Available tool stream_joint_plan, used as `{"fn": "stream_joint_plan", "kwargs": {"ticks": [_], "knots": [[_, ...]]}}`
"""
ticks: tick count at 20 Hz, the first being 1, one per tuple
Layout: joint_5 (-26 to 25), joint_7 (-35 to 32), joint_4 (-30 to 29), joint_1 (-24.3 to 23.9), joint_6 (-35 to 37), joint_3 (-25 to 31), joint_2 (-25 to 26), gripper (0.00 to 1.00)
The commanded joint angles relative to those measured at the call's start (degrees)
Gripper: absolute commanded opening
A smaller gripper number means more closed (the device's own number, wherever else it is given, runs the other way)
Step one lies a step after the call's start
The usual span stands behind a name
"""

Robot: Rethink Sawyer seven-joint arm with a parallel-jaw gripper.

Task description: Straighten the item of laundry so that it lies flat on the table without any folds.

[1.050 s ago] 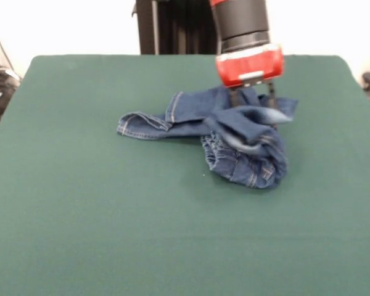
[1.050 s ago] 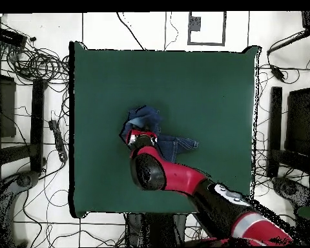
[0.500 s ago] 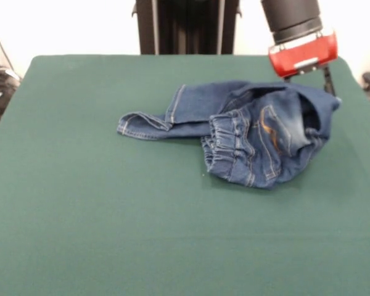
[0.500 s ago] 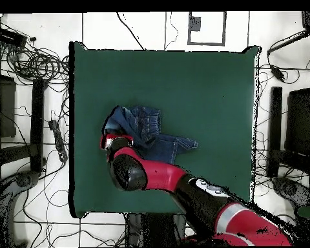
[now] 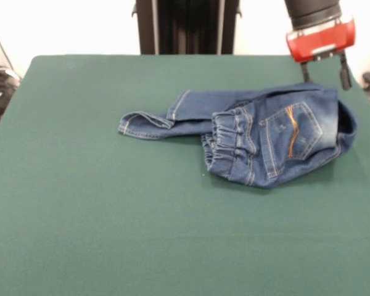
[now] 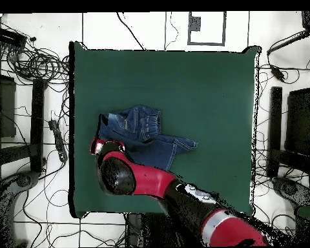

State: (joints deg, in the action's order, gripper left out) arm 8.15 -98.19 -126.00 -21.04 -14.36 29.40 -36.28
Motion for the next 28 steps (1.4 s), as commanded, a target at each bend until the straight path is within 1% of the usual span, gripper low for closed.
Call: {"fn": "stream_joint_plan", "kwargs": {"ticks": [1,2,4,5,6,7,8,9,10,11,12,13,16,17,18,19,20,21,22,23,25,28], "knots": [[16.7,-22.5,-2.5,11.4,31.8,-10.1,-19.4,1.0],[16.3,-23.3,-1.1,13.4,35.3,-13.0,-20.3,1.0],[13.5,-29.6,2.7,16.9,48.3,-18.6,-22.3,1.0],[12.9,-31.3,3.3,17.8,51.3,-19.8,-22.8,1.0],[12.2,-31.9,4.0,18.8,53.2,-21.2,-22.9,1.0],[10.0,-32.3,6.8,21.9,55.5,-25.8,-22.2,1.0],[9.0,-32.9,7.6,22.7,56.7,-27.1,-22.2,1.0],[5.8,-32.2,10.9,26.1,56.2,-32.2,-20.8,1.0],[3.9,-31.7,12.0,27.0,54.4,-33.9,-20.1,1.0],[1.7,-31.5,13.2,28.6,51.1,-36.6,-18.8,1.0],[0.2,-31.1,14.0,28.8,49.2,-37.3,-17.9,1.0],[-1.6,-31.0,14.6,29.6,45.4,-38.7,-16.6,1.0],[-3.8,-30.6,14.9,29.5,38.5,-39.2,-14.0,1.0],[-4.2,-29.9,14.4,28.9,35.7,-38.6,-13.0,1.0],[-4.6,-30.0,14.9,29.1,34.3,-38.7,-12.0,1.0],[-5.0,-29.2,14.3,28.4,30.7,-37.8,-10.8,1.0],[-5.1,-26.9,15.8,25.7,31.4,-37.1,-11.3,1.0],[-5.5,-26.5,15.3,25.0,27.9,-36.5,-10.1,1.0],[-6.1,-25.7,15.0,23.8,26.0,-36.4,-9.6,1.0],[-6.7,-25.9,15.1,24.1,22.9,-37.0,-8.1,1.0],[-7.5,-25.1,16.5,23.9,19.2,-37.6,-5.2,1.0],[-8.3,-23.2,17.4,22.1,14.5,-36.7,-2.0,1.0]]}}
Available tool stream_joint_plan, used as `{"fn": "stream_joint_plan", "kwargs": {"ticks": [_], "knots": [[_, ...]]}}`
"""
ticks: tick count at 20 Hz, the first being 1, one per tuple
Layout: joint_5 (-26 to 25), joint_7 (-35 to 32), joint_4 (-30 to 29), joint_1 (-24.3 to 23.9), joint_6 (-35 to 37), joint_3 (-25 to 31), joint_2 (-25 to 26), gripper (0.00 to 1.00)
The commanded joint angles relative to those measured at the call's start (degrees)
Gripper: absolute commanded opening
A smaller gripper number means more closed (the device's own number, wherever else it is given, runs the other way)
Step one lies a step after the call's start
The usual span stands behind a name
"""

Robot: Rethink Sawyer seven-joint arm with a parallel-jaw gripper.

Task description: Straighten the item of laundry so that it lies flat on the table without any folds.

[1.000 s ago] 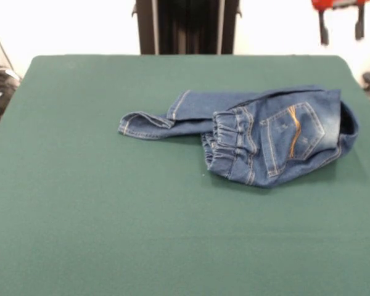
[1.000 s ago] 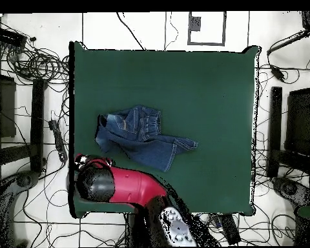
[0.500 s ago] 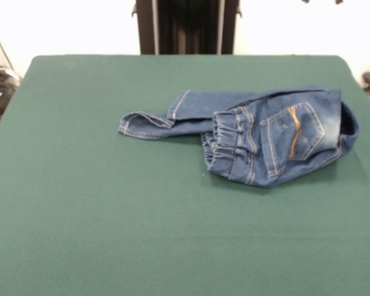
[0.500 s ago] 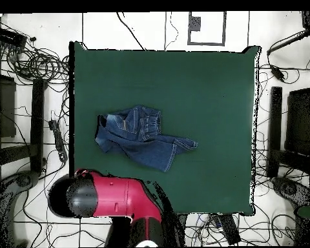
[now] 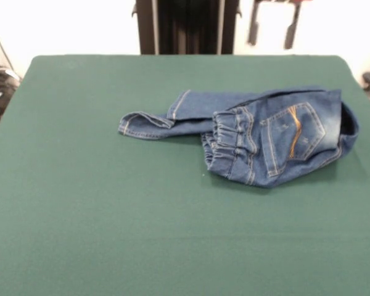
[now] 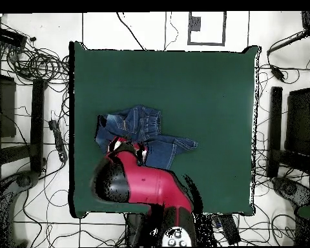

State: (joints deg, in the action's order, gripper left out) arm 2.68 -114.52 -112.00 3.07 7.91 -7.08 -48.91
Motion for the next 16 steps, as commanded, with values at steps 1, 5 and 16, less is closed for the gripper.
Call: {"fn": "stream_joint_plan", "kwargs": {"ticks": [1,5,16], "knots": [[-3.0,-6.5,3.5,-2.2,-8.6,-0.2,11.1,1.0],[-4.3,-4.1,5.2,-4.5,-9.9,0.7,12.7,1.0],[-12.2,-3.5,10.2,-17.6,-13.3,17.1,19.7,1.0]]}}
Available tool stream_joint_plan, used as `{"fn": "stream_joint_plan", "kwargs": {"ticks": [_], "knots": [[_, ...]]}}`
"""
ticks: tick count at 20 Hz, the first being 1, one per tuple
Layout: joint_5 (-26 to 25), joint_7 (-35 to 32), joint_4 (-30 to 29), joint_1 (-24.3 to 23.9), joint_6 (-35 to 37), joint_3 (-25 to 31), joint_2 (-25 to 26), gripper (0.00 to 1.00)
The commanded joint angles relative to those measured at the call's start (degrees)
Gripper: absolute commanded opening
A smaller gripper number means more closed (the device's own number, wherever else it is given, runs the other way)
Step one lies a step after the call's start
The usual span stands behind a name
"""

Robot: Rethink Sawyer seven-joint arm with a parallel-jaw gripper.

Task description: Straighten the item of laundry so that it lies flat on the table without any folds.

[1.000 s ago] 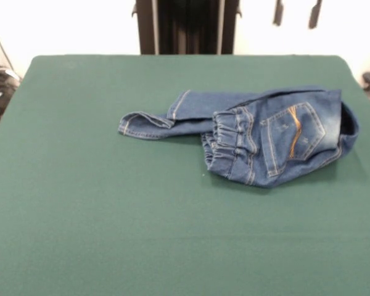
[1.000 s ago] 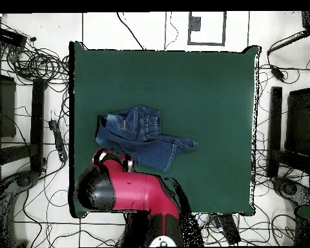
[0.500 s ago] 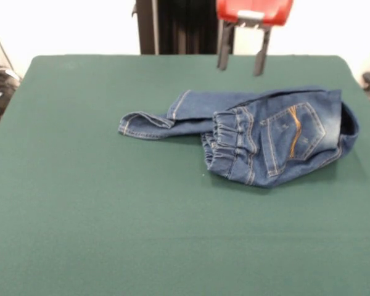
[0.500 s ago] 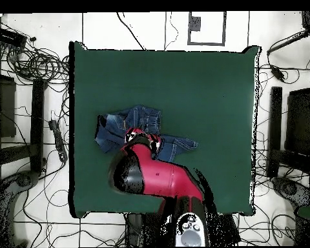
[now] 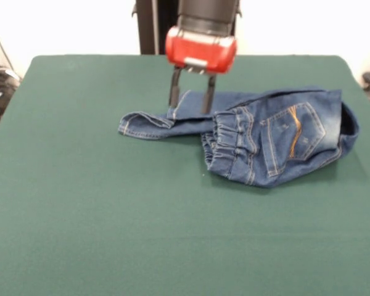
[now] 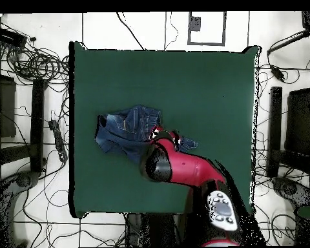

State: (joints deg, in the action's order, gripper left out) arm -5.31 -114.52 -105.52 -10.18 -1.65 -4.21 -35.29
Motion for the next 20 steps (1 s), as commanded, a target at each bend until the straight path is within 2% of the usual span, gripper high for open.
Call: {"fn": "stream_joint_plan", "kwargs": {"ticks": [1,5,10,12,16,18,20], "knots": [[-4.6,-3.8,3.7,-5.0,-3.6,15.5,6.4,1.0],[-5.4,-4.8,3.4,-6.8,-2.8,19.4,6.9,1.0],[-5.1,-5.9,3.3,-7.1,-2.3,20.8,6.5,1.0],[-4.0,-6.6,3.3,-6.1,-1.5,19.8,5.7,1.0],[-0.8,-7.6,4.5,0.6,2.1,10.8,2.8,1.0],[-0.3,-7.5,4.8,2.1,3.5,8.6,1.9,1.0],[-0.2,-7.3,4.7,1.9,4.5,8.7,1.2,1.0]]}}
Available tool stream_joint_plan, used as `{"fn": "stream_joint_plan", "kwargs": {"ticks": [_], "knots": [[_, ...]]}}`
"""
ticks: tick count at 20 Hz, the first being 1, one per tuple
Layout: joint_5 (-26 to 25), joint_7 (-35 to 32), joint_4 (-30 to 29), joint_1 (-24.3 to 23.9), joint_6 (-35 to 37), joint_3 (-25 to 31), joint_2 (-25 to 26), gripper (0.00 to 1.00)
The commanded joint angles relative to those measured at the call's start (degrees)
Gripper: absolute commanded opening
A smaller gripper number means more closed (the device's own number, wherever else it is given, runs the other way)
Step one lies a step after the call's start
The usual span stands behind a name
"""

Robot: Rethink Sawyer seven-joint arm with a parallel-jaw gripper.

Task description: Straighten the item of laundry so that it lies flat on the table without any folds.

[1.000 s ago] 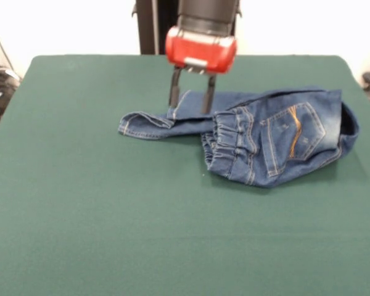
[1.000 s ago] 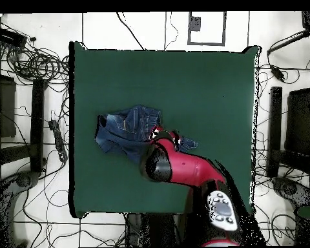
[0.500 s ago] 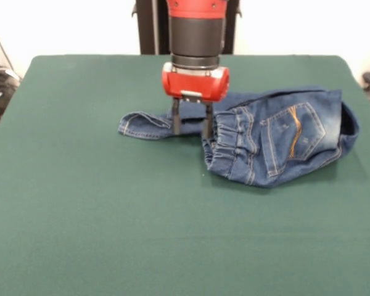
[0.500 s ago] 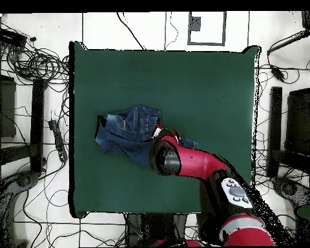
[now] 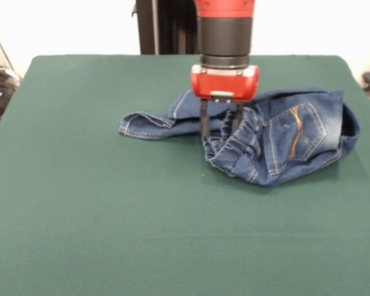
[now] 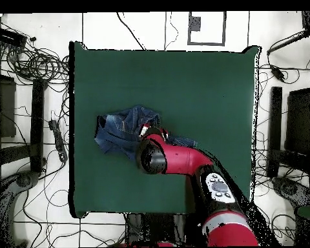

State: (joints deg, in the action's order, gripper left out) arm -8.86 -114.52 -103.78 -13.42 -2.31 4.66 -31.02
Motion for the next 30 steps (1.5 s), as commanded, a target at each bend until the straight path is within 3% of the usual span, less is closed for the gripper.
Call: {"fn": "stream_joint_plan", "kwargs": {"ticks": [1,8,18,30], "knots": [[3.1,-7.1,2.9,4.3,5.3,1.0,-3.2,1.0],[1.2,-5.2,3.9,-0.3,4.5,6.9,-0.2,1.0],[-1.6,-4.2,8.1,-3.7,0.0,11.9,9.9,1.0],[3.2,-6.9,3.8,-5.7,7.9,16.9,7.6,1.0]]}}
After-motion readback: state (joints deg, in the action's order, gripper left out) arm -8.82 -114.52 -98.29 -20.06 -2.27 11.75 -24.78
